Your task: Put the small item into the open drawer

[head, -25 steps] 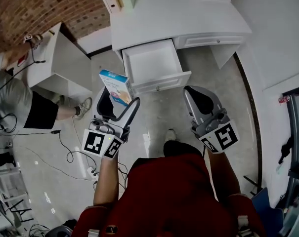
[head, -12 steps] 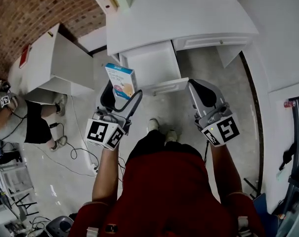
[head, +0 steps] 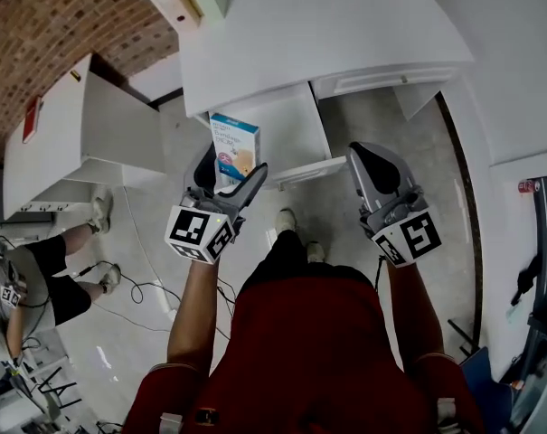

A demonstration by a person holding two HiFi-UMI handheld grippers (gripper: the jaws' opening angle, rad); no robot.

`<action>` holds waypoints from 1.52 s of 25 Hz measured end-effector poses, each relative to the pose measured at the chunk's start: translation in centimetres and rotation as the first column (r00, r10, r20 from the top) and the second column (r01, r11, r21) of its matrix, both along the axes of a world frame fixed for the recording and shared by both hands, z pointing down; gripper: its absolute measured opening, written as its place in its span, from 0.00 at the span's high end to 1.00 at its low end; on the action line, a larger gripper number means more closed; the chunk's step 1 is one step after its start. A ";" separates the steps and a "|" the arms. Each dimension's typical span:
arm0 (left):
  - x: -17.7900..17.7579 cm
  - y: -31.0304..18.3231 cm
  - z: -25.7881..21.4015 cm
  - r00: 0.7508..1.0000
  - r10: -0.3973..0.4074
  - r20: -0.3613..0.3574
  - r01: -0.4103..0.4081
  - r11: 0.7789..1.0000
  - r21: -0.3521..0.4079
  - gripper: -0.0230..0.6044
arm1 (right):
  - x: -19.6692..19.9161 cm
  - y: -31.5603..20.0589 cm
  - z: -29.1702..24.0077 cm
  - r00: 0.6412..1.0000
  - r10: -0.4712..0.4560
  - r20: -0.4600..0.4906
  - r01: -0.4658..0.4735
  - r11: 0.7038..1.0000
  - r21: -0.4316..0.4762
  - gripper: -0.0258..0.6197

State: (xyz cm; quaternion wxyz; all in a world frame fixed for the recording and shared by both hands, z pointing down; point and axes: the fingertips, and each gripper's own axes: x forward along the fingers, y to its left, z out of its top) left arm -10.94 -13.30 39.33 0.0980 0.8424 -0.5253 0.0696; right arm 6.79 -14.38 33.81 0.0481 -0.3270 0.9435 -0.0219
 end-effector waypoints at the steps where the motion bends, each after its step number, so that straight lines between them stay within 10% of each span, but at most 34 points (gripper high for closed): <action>1: -0.2 -0.7 0.6 1.000 0.012 0.005 -0.012 1.000 -0.015 0.28 | -0.3 -0.6 0.1 1.000 0.007 -0.006 -0.007 1.000 -0.005 0.94; 10: -2.3 -6.8 8.0 0.989 0.144 0.039 -0.133 0.968 -0.212 0.28 | -3.7 -6.2 1.9 0.995 0.074 -0.060 -0.077 0.996 -0.051 0.94; 22: -3.9 -10.7 20.2 0.947 0.315 0.060 -0.243 0.827 -0.506 0.28 | -7.7 -11.4 3.3 0.981 0.162 -0.105 -0.169 0.983 -0.067 0.94; 38: -4.3 -14.7 32.9 0.934 0.305 0.186 -0.086 0.697 -0.712 0.28 | -5.1 -14.8 6.6 0.967 0.186 -0.176 -0.213 0.966 -0.144 0.94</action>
